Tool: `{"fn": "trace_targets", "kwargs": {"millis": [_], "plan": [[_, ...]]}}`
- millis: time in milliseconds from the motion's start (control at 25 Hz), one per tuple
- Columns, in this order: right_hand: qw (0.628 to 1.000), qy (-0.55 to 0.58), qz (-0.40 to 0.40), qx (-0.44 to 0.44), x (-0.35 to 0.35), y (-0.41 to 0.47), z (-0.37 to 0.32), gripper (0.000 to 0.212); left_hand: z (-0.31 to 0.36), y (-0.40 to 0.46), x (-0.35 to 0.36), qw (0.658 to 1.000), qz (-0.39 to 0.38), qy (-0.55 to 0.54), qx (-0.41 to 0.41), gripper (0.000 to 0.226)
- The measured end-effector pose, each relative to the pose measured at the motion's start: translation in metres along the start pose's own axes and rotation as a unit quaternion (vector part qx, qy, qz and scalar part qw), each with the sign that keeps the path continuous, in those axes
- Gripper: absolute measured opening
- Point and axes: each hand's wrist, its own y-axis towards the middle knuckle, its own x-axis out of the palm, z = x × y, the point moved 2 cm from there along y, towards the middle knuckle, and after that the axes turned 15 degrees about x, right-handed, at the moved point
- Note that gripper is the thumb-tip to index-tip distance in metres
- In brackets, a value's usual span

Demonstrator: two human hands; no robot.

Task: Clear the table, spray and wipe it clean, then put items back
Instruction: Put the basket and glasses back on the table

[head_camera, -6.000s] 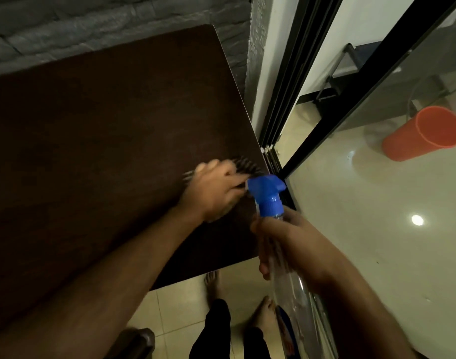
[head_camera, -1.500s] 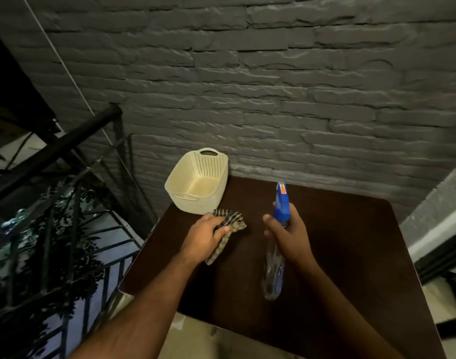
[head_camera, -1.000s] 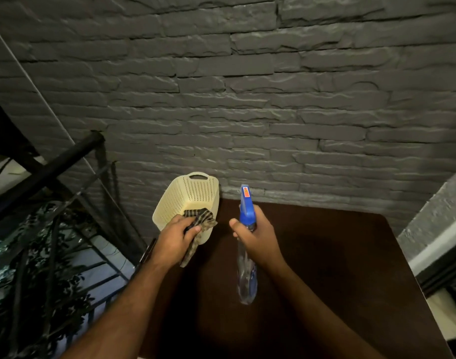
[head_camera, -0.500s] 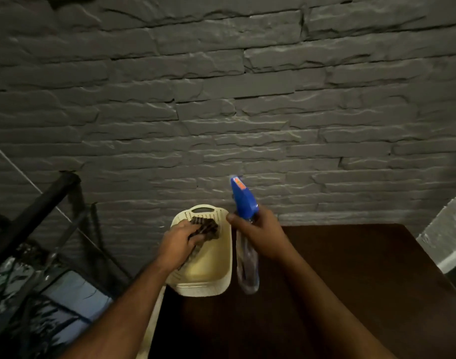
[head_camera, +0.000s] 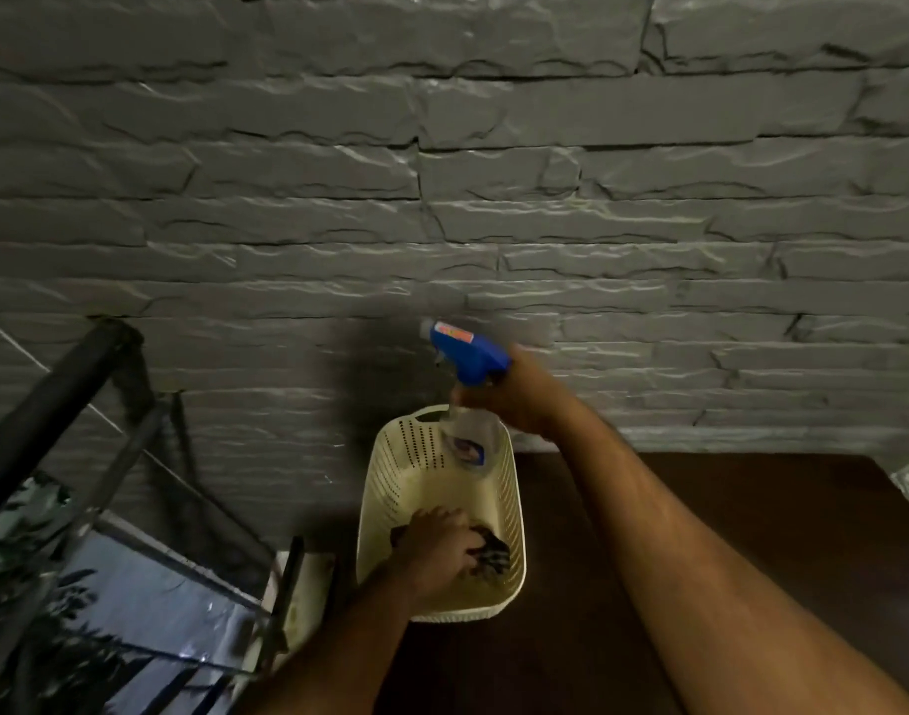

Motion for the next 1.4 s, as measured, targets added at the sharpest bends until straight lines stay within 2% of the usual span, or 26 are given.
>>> {"fn": "trace_targets", "kwargs": {"millis": [200,360,520,640,760,880,960,1080,1200,1400], "plan": [[0.997,0.063,0.013,0.048,0.059,0.045,0.054,0.028,-0.006,0.006,0.032,0.997,0.025,-0.068,-0.026,0.028],[0.992,0.106,-0.019,0.062,0.078,0.06,0.073,0.026,-0.013,0.009,0.047,0.994,-0.01,-0.096,-0.045,0.028],[0.992,0.097,-0.029,0.077,0.085,0.075,0.077,0.025,-0.015,0.012,0.048,0.987,-0.038,-0.141,-0.063,0.026],[0.993,0.06,-0.03,0.093,0.093,0.086,0.078,0.031,-0.016,0.009,0.047,0.983,-0.049,-0.164,-0.065,0.033],[0.997,0.007,0.003,0.076,0.096,0.077,0.081,0.039,-0.012,0.004,0.031,0.988,0.008,-0.142,-0.062,0.037],[0.999,0.015,0.029,0.028,0.088,0.051,0.087,0.05,-0.004,-0.007,0.006,0.984,0.098,-0.127,-0.079,0.028],[0.997,-0.001,0.079,-0.001,0.079,0.025,0.089,0.053,0.007,-0.019,-0.008,0.977,0.135,-0.112,-0.118,0.029],[0.989,0.001,0.135,-0.053,0.074,-0.025,0.094,0.043,0.034,-0.044,-0.021,0.958,0.195,-0.091,-0.188,0.032],[0.99,-0.013,0.111,-0.087,0.075,-0.084,0.107,0.039,0.086,-0.079,-0.021,0.927,0.277,-0.096,-0.233,0.032],[0.985,-0.051,0.044,-0.156,0.083,-0.187,0.138,0.038,0.2,-0.151,0.0,0.887,0.33,-0.097,-0.308,0.033]]}}
